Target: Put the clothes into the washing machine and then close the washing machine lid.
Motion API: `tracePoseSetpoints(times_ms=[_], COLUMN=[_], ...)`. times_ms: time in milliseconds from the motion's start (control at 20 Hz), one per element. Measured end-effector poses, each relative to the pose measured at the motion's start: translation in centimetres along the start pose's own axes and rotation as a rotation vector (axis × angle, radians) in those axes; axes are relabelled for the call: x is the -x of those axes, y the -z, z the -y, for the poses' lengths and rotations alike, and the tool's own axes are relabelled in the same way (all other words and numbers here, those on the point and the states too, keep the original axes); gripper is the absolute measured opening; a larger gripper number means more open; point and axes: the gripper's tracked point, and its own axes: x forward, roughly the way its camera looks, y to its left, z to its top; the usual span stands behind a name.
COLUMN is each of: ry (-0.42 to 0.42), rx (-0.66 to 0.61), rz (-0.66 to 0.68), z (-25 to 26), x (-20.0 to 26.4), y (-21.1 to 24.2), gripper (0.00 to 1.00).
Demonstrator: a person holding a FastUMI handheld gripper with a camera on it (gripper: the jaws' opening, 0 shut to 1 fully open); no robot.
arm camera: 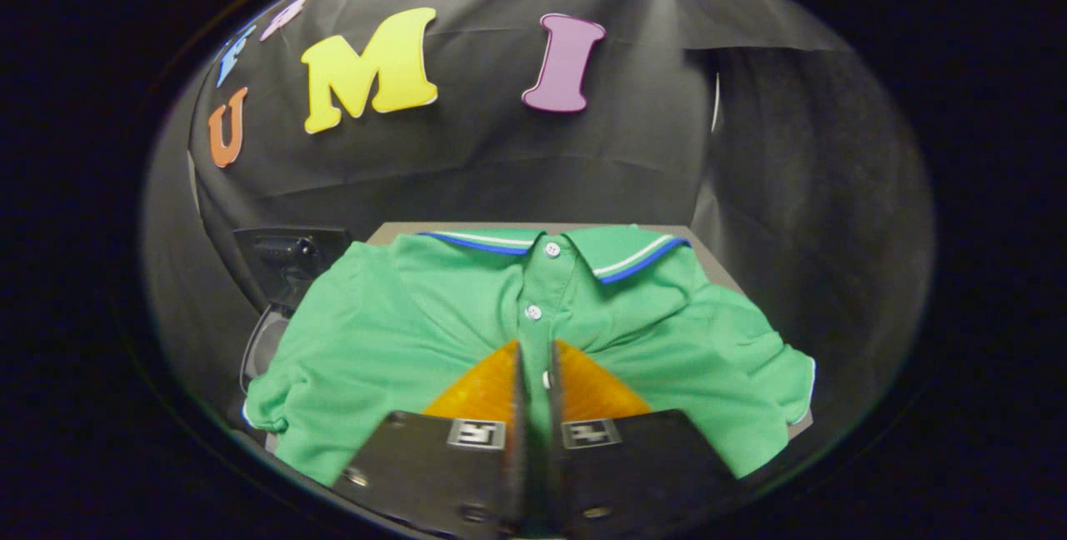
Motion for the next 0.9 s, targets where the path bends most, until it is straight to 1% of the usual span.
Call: tracePoseSetpoints(times_ms=[50, 150, 250, 350, 500, 650, 800, 900], ry=[0.004, -0.002, -0.025, -0.046, -0.071, -0.106, -0.157, -0.194], rx=[0.008, -0.027, -0.057, -0.086, -0.118, -0.172, -0.227, -0.238], rz=[-0.018, -0.039, -0.050, -0.031, 0.016, 0.023, 0.059, 0.080], z=[-0.1, 0.0, -0.3, -0.5, -0.9, -1.6, -3.1, -4.4], x=[0.0, 0.1, 0.6, 1.7, 3.8, 5.4, 7.4, 9.0], y=[0.3, 0.0, -0.1, -0.9, -3.3, -4.9, -7.6, -9.2], gripper=[0.08, 0.06, 0.06, 0.05, 0.05, 0.05, 0.05, 0.05])
